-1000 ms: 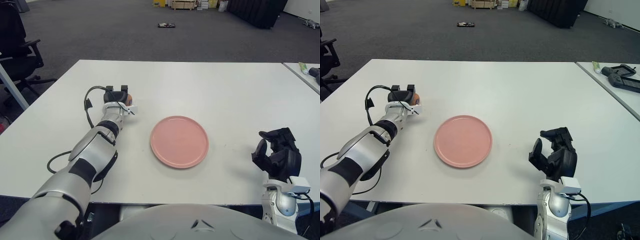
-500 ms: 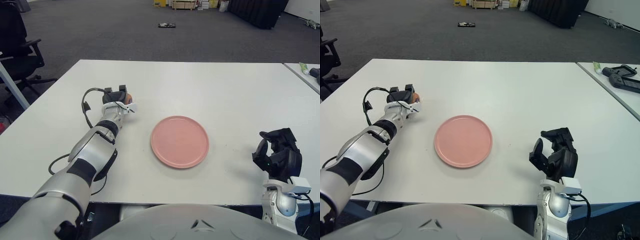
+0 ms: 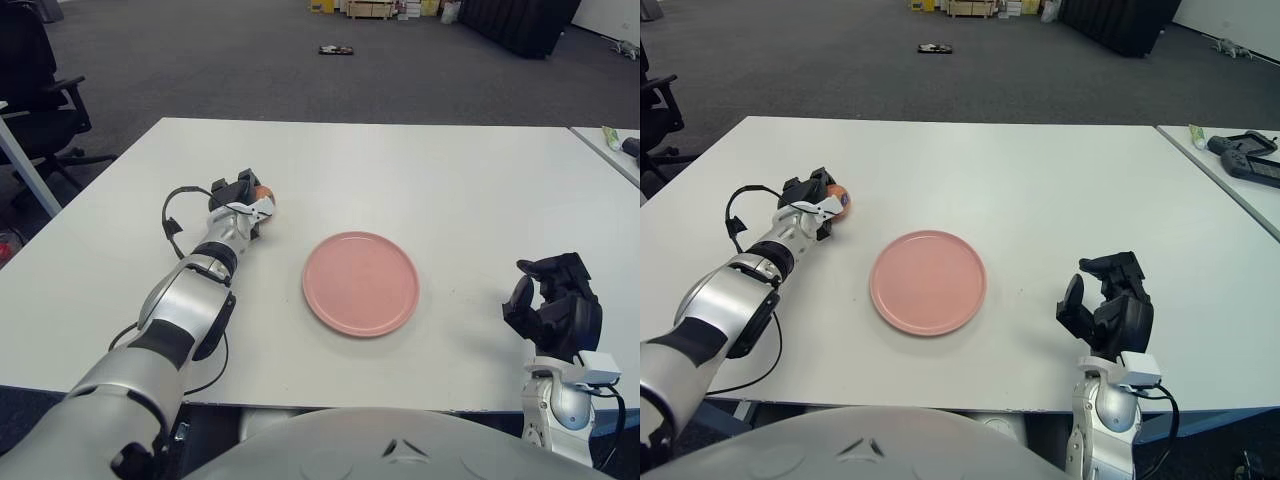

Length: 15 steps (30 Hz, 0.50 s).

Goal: Put the apple into the plate.

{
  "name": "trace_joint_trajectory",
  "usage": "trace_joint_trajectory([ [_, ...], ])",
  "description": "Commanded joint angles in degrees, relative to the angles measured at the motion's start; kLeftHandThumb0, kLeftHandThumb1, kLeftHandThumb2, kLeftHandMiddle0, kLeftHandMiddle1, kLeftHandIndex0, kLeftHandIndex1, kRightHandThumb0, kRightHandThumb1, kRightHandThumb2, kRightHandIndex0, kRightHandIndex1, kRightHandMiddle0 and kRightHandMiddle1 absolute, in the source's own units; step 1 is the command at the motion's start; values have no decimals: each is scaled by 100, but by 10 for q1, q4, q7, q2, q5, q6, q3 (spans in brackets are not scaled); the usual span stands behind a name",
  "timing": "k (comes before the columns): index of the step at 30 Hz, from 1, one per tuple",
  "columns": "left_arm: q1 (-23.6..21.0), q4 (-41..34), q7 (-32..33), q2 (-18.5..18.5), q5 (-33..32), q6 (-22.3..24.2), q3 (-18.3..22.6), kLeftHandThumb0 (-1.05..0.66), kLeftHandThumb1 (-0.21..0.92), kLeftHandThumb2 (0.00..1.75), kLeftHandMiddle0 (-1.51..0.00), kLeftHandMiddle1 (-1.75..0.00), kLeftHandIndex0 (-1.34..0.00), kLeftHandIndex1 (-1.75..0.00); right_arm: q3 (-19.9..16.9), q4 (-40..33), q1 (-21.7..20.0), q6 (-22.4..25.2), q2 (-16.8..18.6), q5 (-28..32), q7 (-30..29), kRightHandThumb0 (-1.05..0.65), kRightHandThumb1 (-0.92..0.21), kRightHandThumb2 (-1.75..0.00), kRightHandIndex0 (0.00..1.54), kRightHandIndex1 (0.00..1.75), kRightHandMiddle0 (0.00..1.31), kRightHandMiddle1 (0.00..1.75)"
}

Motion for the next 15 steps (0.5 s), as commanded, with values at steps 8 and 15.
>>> trace_joint_trajectory([
  [8,-36,-16,-2,-18,-87,-12,90,0,-10,163,-100,-129,-81,-175,9,-10,-12,11,10,5,-4,-42,-52,-107,65,146,45,175],
  [15,-46,-32,6,-18,-114,-52,119,0,-6,161,-98,-133,-77,-175,9,-6,-15,4,8,-5,-4,-41,-53,-106,63,144,44,175],
])
